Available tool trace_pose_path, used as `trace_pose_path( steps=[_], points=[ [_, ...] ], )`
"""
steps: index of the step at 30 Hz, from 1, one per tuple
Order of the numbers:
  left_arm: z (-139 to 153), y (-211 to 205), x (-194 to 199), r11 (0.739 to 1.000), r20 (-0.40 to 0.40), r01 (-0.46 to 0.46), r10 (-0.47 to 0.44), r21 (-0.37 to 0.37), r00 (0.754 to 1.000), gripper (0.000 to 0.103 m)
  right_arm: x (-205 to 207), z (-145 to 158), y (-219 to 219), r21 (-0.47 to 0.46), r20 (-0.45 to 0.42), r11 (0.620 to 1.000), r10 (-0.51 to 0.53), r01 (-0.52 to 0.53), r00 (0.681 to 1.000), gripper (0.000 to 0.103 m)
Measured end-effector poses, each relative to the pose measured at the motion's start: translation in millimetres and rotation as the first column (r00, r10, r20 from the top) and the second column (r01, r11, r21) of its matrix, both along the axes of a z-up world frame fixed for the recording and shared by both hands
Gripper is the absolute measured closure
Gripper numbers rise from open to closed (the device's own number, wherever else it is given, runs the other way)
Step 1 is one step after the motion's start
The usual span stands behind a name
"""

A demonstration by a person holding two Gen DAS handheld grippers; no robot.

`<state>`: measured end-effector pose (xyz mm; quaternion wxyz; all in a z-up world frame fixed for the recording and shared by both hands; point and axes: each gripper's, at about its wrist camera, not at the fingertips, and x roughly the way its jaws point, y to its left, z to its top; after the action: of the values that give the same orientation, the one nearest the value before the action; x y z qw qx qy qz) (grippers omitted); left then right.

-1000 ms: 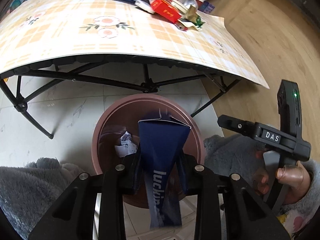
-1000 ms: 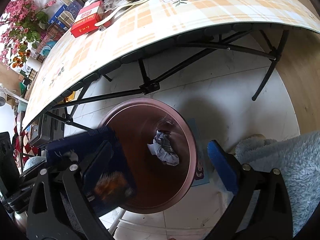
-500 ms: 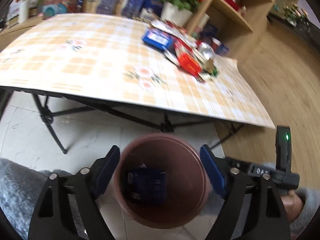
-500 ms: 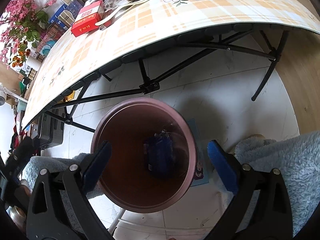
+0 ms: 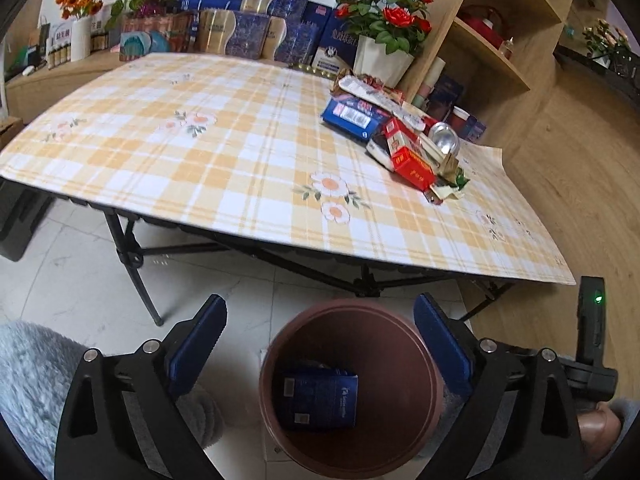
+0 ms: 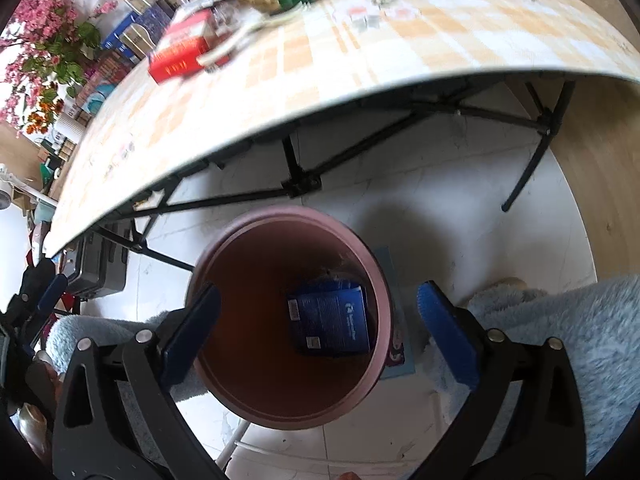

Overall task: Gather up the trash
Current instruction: 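Raise both tools back over the table toward the remaining trash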

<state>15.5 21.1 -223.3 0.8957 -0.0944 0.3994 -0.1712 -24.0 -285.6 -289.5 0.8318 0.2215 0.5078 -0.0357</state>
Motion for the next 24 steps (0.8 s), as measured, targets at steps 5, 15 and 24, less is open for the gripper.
trace_pose_path(
  steps=[5, 15, 24],
  points=[
    [9.4, 2.1, 3.2, 1.000, 0.026, 0.009, -0.008, -0.007, 1.000, 0.010, 6.0, 22.1, -9.9, -0.041, 0.056, 0.999, 0.004, -0.002, 0.998, 0.006],
    [28.8, 11.1, 35.5, 0.999, 0.032, 0.009, -0.008, -0.039, 0.999, 0.010, 34.6, 71.5, -34.1, -0.189, 0.154, 0.982, 0.029, 0.001, 0.988, 0.006],
    [45.5, -52.7, 89.1, 0.996, 0.043, 0.091, -0.092, 0.012, 0.995, 0.010, 64.4, 88.4, -54.2, -0.203, 0.216, 0.977, -0.025, 0.070, 0.976, 0.006]
  ],
)
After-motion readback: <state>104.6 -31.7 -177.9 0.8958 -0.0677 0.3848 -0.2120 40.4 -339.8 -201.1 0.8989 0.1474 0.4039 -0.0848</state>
